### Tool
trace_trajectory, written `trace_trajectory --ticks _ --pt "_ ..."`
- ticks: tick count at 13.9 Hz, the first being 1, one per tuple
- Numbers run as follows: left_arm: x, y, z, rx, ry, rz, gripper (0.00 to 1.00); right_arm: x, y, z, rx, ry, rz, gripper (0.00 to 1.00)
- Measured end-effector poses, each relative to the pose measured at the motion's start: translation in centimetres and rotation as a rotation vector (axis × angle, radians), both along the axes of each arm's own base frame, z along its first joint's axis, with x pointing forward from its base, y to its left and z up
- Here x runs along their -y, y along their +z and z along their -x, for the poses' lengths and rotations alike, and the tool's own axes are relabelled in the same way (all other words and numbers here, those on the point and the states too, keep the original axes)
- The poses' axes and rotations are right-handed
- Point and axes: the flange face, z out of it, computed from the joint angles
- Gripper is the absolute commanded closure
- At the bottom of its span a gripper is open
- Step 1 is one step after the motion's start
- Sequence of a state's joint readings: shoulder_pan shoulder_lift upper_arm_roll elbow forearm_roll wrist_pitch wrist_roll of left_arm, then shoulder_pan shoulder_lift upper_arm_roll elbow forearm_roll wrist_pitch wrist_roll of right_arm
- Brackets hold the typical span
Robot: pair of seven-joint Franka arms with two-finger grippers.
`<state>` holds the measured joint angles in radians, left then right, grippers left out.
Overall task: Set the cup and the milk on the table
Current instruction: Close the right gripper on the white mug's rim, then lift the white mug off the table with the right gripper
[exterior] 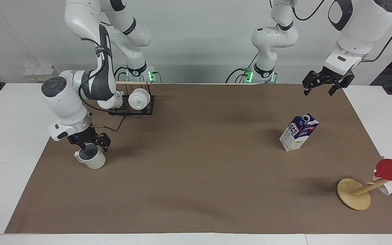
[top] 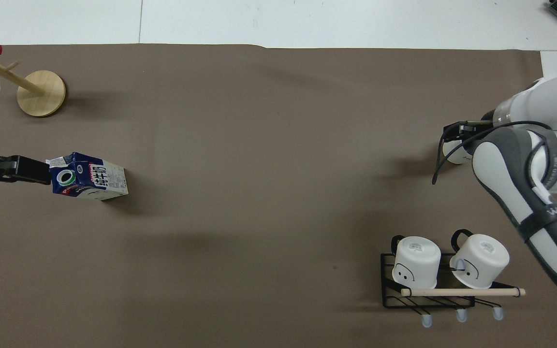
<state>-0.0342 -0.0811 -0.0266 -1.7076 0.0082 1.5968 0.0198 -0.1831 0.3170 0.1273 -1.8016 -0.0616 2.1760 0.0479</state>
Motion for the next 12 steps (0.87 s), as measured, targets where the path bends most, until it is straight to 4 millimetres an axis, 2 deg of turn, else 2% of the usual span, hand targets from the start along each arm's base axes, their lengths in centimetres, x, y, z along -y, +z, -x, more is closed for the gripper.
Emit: trace_trajectory --ticks 2,3,4,5,6,7,12 --pt "0.0 0.0 0.0 0.000 0.000 0.000 0.00 -0.8 -1.9 0.2 0.006 0.012 -0.003 0.03" --pt "0.0 0.0 0.0 0.000 0.000 0.000 0.00 -0.9 -2.8 0.4 0.016 0.015 -0.004 0.16" --pt "0.0 0.0 0.0 0.000 0.000 0.000 0.00 -0.9 -3.5 0.6 0.023 0.015 -0.005 0.40" --pt "0.0 0.0 0.0 0.000 0.000 0.000 0.00 -0.9 -4.0 0.8 0.025 0.015 -0.005 0.70" --pt "0.0 0.0 0.0 0.001 0.000 0.000 0.00 -0.8 -4.3 0.9 0.025 0.014 -0.004 0.93" --pt "0.0 0.0 0.0 0.001 0.000 0.000 0.00 -0.7 -4.3 0.9 0.025 0.014 -0.004 1.00" --pt "0.0 0.1 0.0 0.002 0.000 0.000 0.00 -0.3 -4.1 0.9 0.029 0.024 -0.001 1.00"
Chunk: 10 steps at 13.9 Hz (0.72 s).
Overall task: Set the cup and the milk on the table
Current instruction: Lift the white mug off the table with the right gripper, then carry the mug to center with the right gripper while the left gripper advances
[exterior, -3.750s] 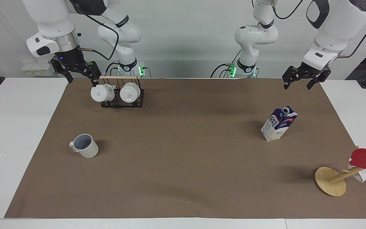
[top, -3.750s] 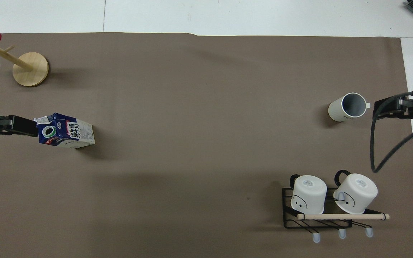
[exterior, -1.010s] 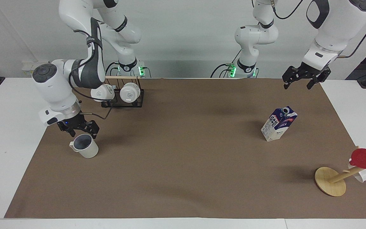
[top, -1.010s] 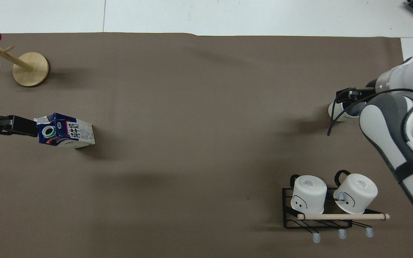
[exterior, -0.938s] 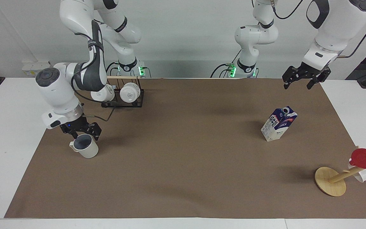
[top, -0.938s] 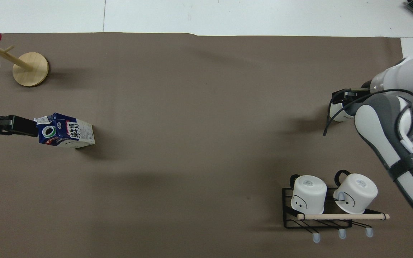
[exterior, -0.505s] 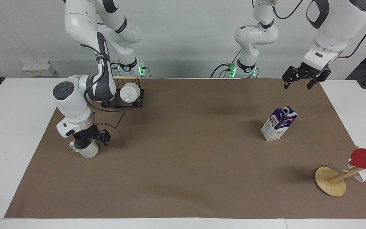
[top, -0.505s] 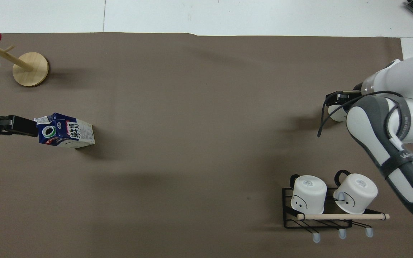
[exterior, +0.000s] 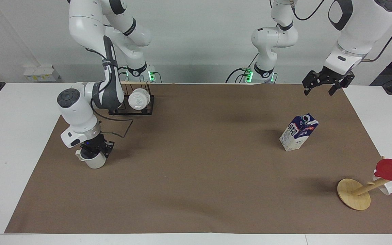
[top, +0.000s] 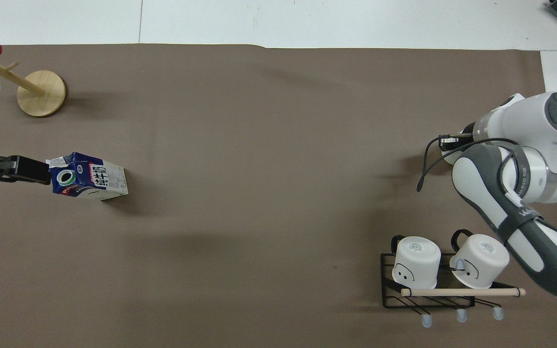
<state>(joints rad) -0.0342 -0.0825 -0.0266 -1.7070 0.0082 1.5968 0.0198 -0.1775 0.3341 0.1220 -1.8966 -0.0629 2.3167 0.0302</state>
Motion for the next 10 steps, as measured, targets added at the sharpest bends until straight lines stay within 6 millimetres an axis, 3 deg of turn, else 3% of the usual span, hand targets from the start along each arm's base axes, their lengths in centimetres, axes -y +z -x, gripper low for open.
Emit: trace_trajectory --ticks 4,6,8,10 --pt "0.0 -0.6 -0.3 0.015 0.001 0.001 0.00 -0.8 3.4 -0.2 0.049 0.014 0.007 1.00" --pt "0.0 -2.9 -0.7 0.034 0.000 0.002 0.00 -2.4 6.5 -0.2 0.054 0.037 0.012 1.00" --pt "0.0 -6.5 -1.0 0.052 -0.001 0.004 0.00 -5.5 9.0 -0.3 0.059 0.040 0.009 1.00" --pt "0.0 -10.2 -1.0 0.074 -0.001 0.005 0.00 -10.6 10.0 -0.3 0.074 0.024 -0.006 1.00"
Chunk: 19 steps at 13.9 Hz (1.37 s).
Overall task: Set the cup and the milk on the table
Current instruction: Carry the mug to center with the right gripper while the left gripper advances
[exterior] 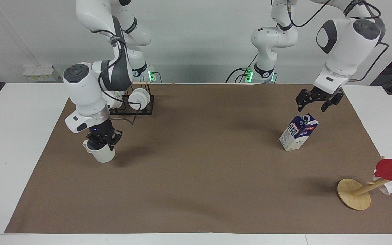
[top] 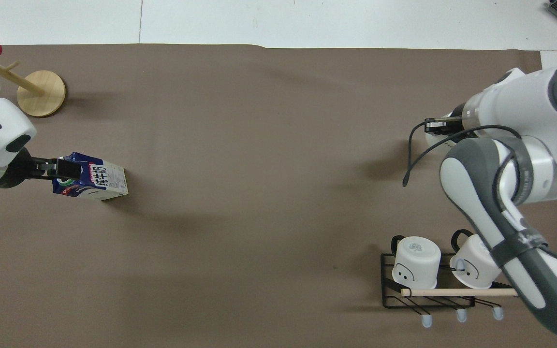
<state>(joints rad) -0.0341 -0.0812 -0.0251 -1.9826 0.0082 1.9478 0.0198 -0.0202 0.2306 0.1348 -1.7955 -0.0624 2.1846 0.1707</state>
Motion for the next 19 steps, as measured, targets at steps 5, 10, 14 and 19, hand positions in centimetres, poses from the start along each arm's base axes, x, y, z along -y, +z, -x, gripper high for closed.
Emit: trace_trajectory --ticks 5,10,14,19 --pt "-0.8 -5.1 0.2 0.042 0.013 0.004 0.00 -12.5 0.7 2.4 0.001 0.071 -0.020 1.00" --pt "-1.2 -5.3 0.2 0.040 0.020 0.003 0.41 -20.6 3.5 5.0 -0.010 0.094 -0.014 1.00" --pt "-1.1 -5.3 0.2 0.041 0.019 0.003 0.61 -28.2 2.6 7.3 -0.025 0.067 0.033 1.00" --pt "-1.1 -5.2 0.1 0.043 0.020 0.003 0.65 -35.9 -1.1 8.0 -0.039 0.018 0.069 1.00"
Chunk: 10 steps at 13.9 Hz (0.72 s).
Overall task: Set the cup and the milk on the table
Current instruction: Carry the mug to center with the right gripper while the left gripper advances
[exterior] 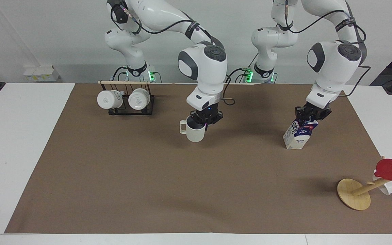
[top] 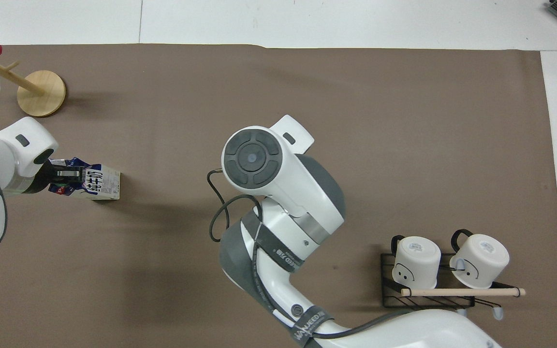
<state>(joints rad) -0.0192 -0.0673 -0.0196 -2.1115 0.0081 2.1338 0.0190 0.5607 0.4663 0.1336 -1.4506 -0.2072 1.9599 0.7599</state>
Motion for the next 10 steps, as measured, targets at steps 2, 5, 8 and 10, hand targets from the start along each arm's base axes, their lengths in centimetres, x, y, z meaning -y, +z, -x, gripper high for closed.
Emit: trace_trajectory --ticks 2,5,8,10 --pt "0.0 0.5 -0.2 0.009 0.001 0.000 0.72 -1.5 -1.9 0.5 -0.009 -0.006 0.011 1.00" --pt "0.0 1.9 -0.7 0.028 0.004 0.004 0.74 -2.0 -2.7 0.1 0.008 -0.003 -0.010 1.00" --pt "0.1 3.5 -0.9 0.024 0.006 0.005 0.74 -2.3 -3.9 0.6 -0.010 0.006 0.003 1.00" --pt "0.1 5.3 -1.0 0.010 0.008 0.007 0.74 -3.3 -5.4 1.9 -0.031 0.029 0.019 1.00"
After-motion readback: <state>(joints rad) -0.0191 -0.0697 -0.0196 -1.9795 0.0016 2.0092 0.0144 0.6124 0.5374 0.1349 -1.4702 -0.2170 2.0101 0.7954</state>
